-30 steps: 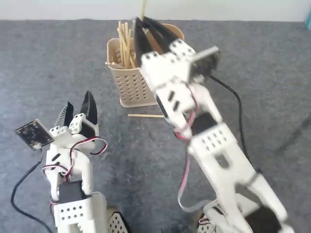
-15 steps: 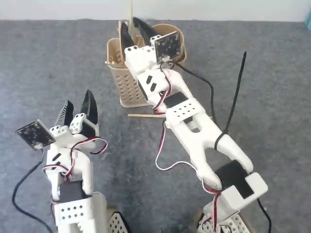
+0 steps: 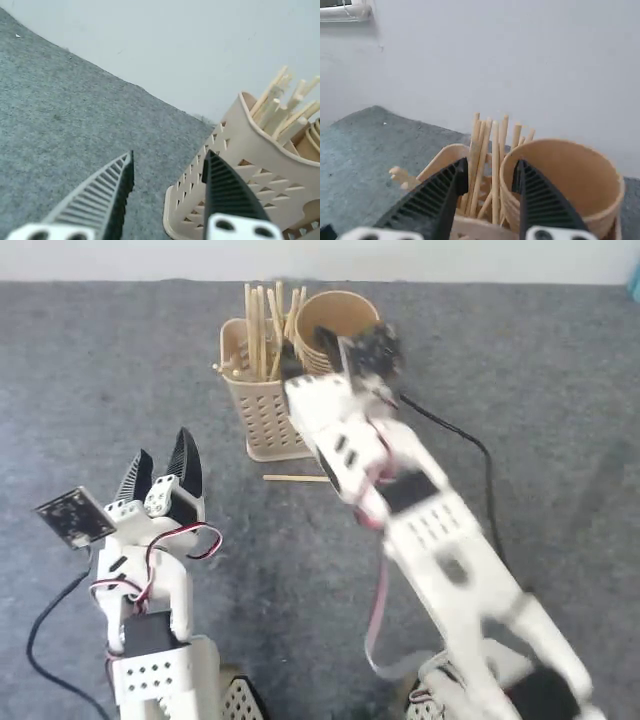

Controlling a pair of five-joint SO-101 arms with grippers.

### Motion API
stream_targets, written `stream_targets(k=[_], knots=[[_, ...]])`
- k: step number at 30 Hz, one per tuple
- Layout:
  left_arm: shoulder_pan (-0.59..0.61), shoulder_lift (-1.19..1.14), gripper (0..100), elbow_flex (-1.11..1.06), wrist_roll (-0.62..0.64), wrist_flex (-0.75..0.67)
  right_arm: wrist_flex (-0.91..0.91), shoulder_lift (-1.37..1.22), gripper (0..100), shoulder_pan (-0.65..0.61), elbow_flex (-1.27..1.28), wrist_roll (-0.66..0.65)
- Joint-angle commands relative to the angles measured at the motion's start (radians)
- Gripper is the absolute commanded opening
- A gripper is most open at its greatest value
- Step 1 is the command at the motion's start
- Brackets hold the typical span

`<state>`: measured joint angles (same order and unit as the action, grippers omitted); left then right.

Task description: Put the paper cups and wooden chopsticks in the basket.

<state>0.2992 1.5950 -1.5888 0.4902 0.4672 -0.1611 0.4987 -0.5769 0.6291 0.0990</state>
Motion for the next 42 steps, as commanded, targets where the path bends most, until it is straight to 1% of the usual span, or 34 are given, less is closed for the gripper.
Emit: stream_targets(k=[1,3,6,9,11,13,16,19,23,29,31,35,38,42], knots=[[-0.011,0.011,21,0.01,-0.017,-0.028,-0.205,0.337,15.9,0.018,0.058,0.008],[-0.011,0.011,21,0.01,-0.017,-0.028,-0.337,0.466,15.9,0.019,0.095,0.008],[-0.011,0.011,21,0.008,-0.017,-0.028,-0.522,0.618,15.8,0.061,0.146,0.008],[-0.012,0.011,21,0.008,-0.017,-0.028,-0.634,0.687,15.8,0.131,0.206,0.002],[-0.025,0.009,21,0.007,-0.017,-0.025,-0.673,0.684,15.8,0.183,0.244,0.0],[-0.06,0.009,21,-0.001,-0.046,-0.021,-0.688,0.662,15.8,0.223,0.285,-0.018],[-0.1,0.009,21,-0.013,-0.115,-0.026,-0.69,0.615,15.8,0.255,0.334,-0.081],[-0.106,0.009,21,-0.015,-0.118,-0.026,-0.68,0.542,15.8,0.28,0.358,-0.112],[-0.107,0.009,21,-0.027,-0.124,-0.026,-0.588,0.392,15.8,0.331,0.362,-0.147],[-0.109,0.017,21,-0.039,-0.183,-0.029,-0.346,0.031,15.7,0.367,0.358,-0.227],[-0.11,0.017,21,-0.039,-0.184,-0.029,-0.254,-0.079,13.2,0.364,0.354,-0.242],[-0.11,0.017,21,-0.039,-0.186,-0.029,-0.045,-0.252,4.5,0.358,0.354,-0.29],[-0.11,0.017,21,-0.039,-0.186,-0.029,-0.015,-0.311,3.2,0.358,0.354,-0.365],[-0.11,0.017,21,-0.039,-0.187,-0.029,-0.041,-0.303,10.6,0.338,0.353,-0.393]])
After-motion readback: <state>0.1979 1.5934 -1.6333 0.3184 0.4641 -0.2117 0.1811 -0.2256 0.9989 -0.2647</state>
